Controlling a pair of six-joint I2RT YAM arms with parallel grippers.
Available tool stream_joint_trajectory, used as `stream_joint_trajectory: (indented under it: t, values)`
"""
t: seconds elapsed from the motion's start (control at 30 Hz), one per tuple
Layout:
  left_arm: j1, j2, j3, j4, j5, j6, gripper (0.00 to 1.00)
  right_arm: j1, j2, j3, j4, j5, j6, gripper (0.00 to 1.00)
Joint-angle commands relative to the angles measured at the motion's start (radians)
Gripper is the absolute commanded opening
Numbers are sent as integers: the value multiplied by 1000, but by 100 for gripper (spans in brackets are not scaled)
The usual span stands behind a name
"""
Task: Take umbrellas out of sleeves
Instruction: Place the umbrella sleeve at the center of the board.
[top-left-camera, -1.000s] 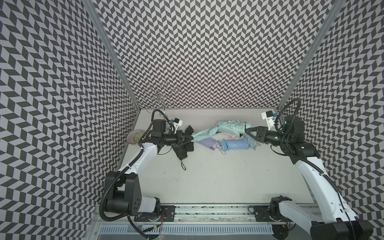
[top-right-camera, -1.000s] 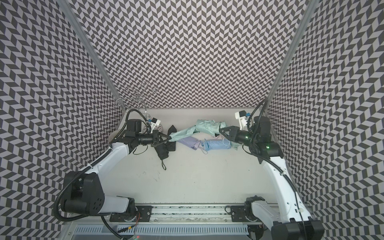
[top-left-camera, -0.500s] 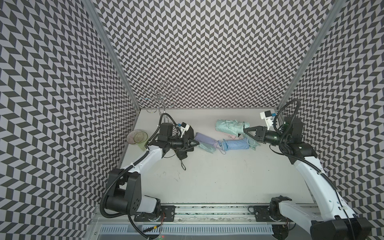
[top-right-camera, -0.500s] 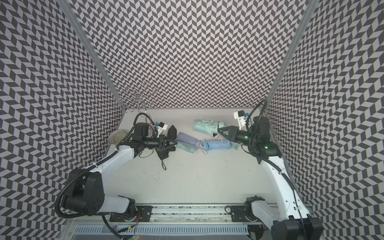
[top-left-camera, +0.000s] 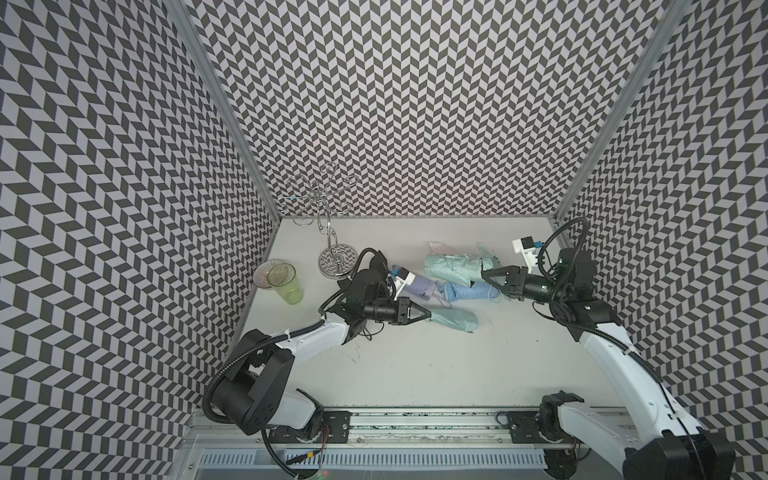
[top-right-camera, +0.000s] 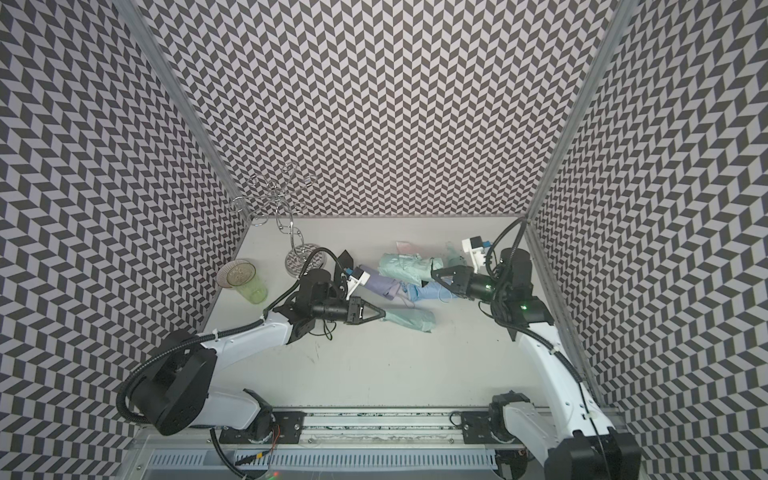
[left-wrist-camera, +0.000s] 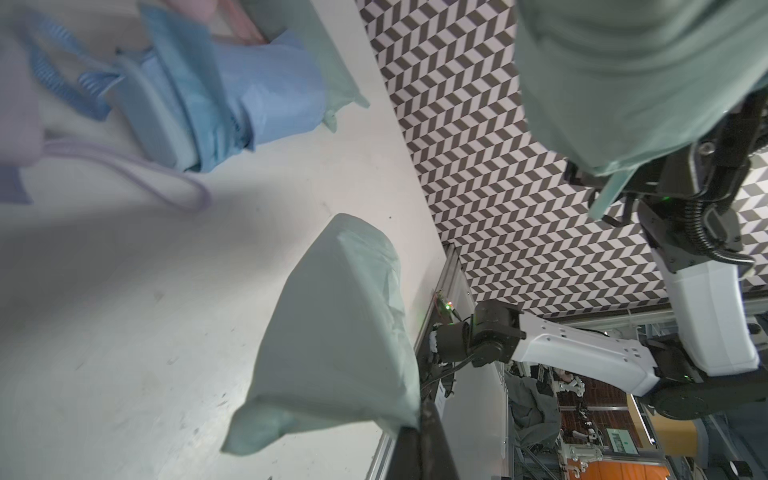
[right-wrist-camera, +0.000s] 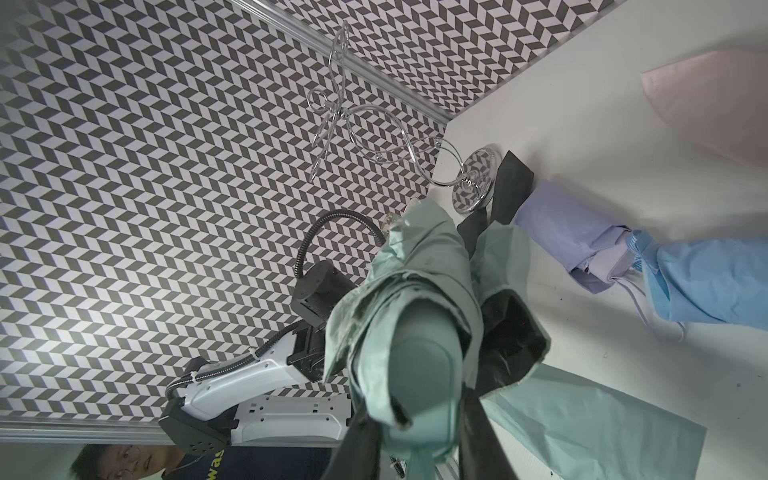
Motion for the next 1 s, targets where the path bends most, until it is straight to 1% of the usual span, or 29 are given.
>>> stream_joint_trajectory:
  t: [0.0, 0.1, 0.23, 0.4, 0.57, 0.77, 0.97]
  values:
    - [7, -1, -88, 33, -34, 45, 0, 14, -33, -36, 102, -35, 3, 0]
    - [10, 18, -158, 40, -58, 58, 0, 23, -42, -80, 93, -38, -10, 0]
    - [12, 29, -197, 27, -105, 77, 0, 38, -58, -139, 86, -47, -20, 0]
    - [26, 46, -188, -14, -131, 104, 0, 46, -89, -202, 52, -40, -44, 0]
    - [43, 64, -179, -45, -140, 129, 0, 56, -118, -288, 69, -52, -42, 0]
    - [45, 83, -178, -58, -140, 147, 0, 65, -151, -398, 127, -68, -16, 0]
    - [45, 90, -177, -64, -141, 153, 0, 69, -133, -478, 184, -81, -15, 0]
